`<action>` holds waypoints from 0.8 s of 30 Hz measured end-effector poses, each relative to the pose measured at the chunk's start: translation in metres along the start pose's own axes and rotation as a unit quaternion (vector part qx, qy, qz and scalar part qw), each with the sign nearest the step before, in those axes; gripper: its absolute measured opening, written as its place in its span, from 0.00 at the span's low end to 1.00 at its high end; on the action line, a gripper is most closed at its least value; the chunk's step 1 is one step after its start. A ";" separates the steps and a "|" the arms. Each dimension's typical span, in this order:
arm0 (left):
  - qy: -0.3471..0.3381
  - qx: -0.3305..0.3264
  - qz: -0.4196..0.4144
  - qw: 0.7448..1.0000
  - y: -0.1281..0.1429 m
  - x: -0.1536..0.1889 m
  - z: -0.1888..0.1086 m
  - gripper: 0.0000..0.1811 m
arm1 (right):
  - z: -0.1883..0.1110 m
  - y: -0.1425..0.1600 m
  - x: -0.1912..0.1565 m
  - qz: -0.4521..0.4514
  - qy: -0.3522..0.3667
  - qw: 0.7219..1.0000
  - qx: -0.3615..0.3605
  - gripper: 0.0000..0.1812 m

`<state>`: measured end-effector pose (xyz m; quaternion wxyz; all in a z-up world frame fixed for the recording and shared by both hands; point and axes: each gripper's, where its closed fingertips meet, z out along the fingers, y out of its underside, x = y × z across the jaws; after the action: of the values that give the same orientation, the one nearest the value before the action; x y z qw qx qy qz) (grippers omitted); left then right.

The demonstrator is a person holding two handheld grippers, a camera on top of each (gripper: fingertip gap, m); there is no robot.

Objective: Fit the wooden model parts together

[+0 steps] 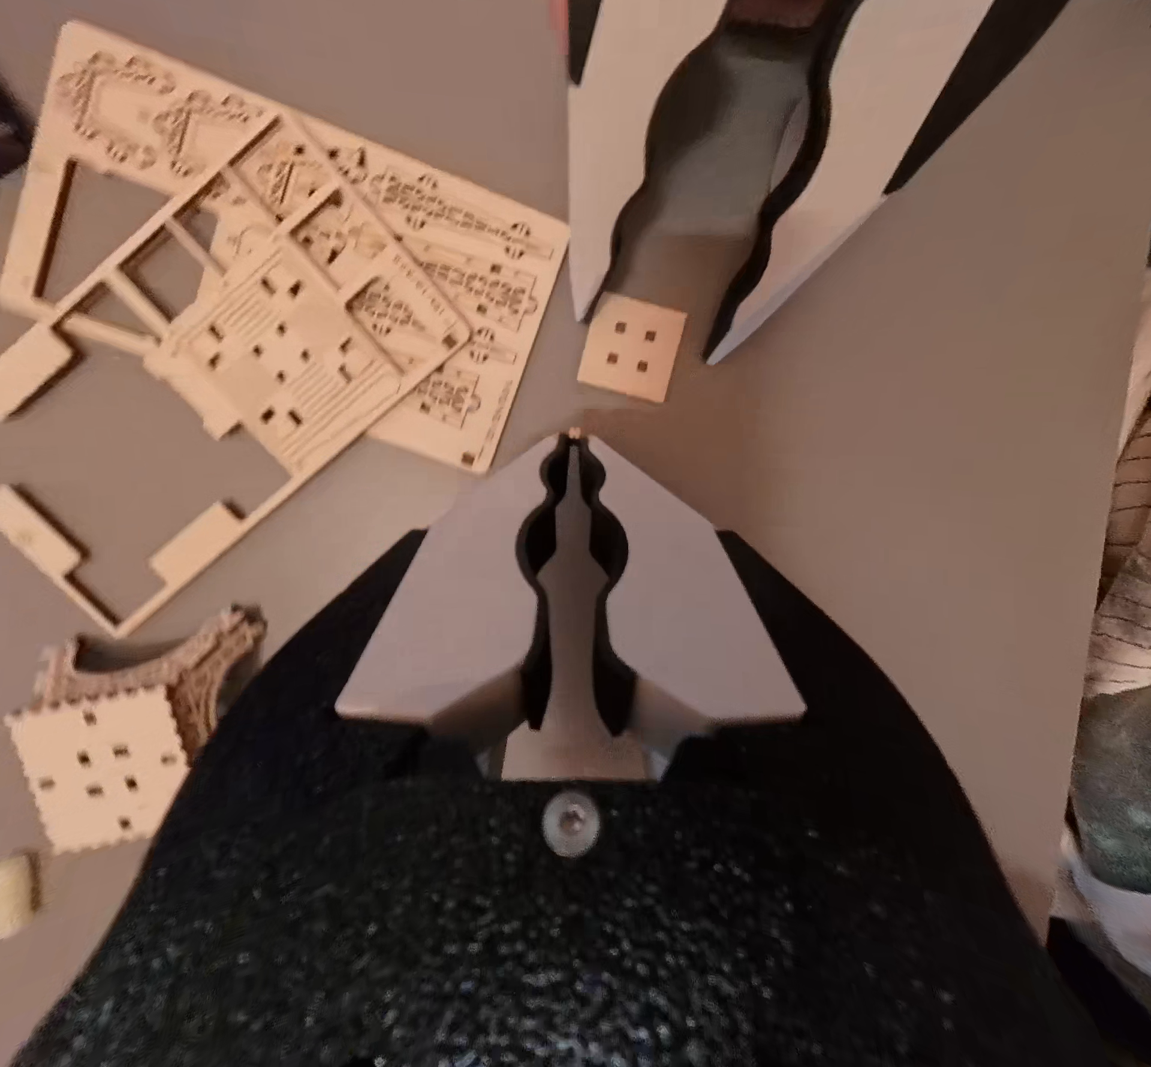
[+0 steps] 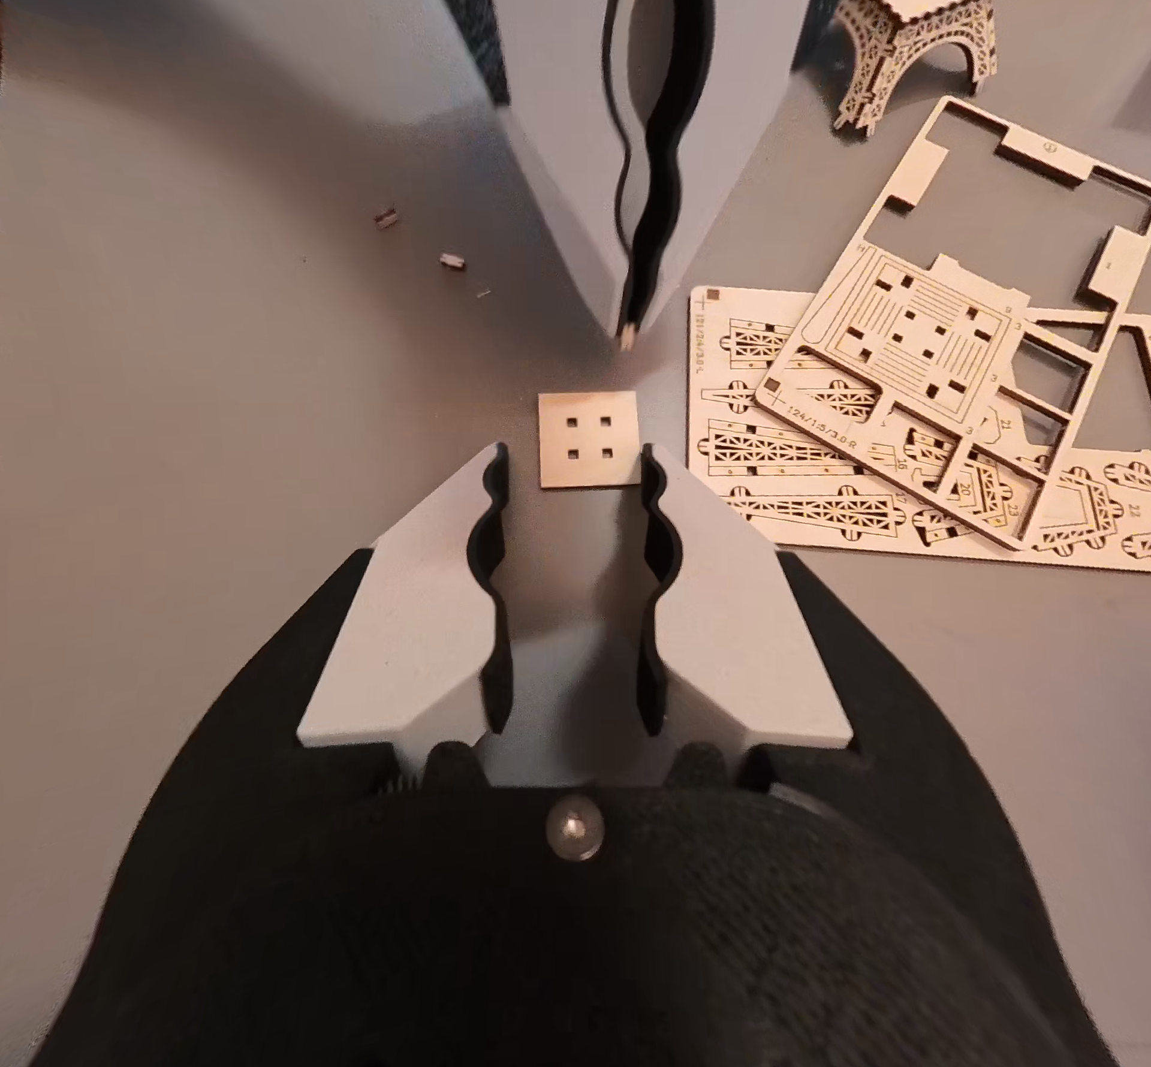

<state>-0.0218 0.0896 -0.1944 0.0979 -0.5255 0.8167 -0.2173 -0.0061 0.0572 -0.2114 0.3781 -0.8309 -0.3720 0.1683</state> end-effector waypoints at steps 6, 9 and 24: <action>-0.009 0.081 -0.091 0.993 0.033 -0.006 -0.020 0.00 | 0.008 -0.007 0.004 0.004 0.000 1.000 -0.011 0.24; -0.018 0.091 -0.100 0.991 0.047 -0.002 -0.026 0.00 | 0.009 -0.007 0.010 0.033 0.018 0.999 -0.015 0.17; -0.031 0.223 -0.109 0.968 0.063 0.007 -0.065 0.00 | -0.137 -0.140 0.022 0.286 -0.145 0.758 0.568 0.17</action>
<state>-0.1013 0.1224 -0.1648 0.2140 -0.5827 0.6821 -0.3866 0.0166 0.0660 -0.0154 0.6565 -0.4970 -0.0038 0.5674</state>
